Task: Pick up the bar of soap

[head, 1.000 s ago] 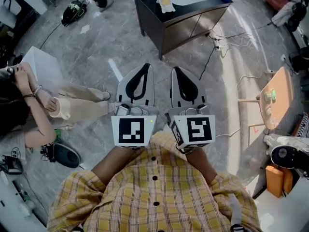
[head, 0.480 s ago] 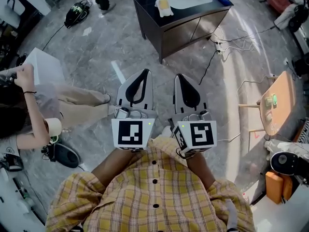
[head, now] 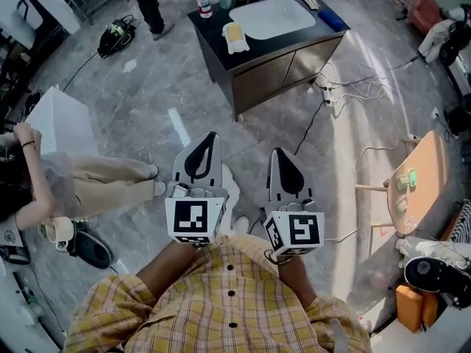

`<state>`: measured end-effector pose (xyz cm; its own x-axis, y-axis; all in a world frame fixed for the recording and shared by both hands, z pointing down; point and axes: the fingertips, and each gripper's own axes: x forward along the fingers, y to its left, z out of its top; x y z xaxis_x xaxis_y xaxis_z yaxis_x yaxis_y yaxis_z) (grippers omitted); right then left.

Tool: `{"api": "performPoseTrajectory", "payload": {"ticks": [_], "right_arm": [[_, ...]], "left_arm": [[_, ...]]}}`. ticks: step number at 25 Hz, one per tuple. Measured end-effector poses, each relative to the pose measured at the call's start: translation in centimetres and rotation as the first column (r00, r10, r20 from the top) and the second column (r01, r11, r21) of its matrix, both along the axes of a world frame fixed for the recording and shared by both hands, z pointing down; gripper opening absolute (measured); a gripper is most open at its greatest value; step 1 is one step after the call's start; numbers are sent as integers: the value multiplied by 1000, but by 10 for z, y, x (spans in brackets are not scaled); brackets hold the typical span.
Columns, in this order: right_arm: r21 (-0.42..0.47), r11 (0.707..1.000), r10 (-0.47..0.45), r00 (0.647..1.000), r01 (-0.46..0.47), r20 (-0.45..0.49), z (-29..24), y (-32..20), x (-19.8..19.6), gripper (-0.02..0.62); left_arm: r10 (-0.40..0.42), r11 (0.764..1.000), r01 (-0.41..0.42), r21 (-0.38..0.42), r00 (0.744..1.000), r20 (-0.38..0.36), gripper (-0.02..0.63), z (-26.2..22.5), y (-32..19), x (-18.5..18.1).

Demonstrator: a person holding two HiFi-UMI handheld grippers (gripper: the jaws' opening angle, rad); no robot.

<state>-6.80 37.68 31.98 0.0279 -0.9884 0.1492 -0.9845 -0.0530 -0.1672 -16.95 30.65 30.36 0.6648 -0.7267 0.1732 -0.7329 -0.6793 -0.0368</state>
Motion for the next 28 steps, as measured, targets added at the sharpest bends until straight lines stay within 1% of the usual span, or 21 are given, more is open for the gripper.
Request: {"api": "performPoseTrajectory", "payload": {"ticks": [2,4,9,12,16,19,22,24,28], "right_arm": [[-14,1000,-3,1000,3,-12,7,-26,19,18],[-20,1000,-22,999,21,-35,11,-64,34,18],[-45,996,-82,995,80,-54,9,-190,80,18],[-69,992,-110,991,105,-75,-1,-270,103,18],[-90,989,-125,989,117,-81,-3,-366,133,18],[-118,987,-119,991,110,-66,5,-410,152,18],[-156,979,-142,988,132,-58,15,-442,157,18],[-167,973,-171,983,157,-71,23,-465,159,18],[-169,963,-223,973,210,-62,35,-510,169,18]], "left_arm": [[-2,1000,2,-1,1000,-13,11,5,-26,20],[-4,1000,4,-4,999,-32,11,10,-63,39],[-27,999,25,-25,997,-76,11,7,-182,94],[-37,999,35,-28,997,-74,11,-1,-257,124],[-56,997,52,-60,996,-74,11,7,-349,155],[-75,991,68,-113,995,-58,11,24,-389,166],[-112,980,103,-169,993,-46,11,45,-417,168],[-134,975,123,-186,990,-45,11,56,-438,171],[-174,968,163,-191,984,-45,11,69,-472,187]]}}
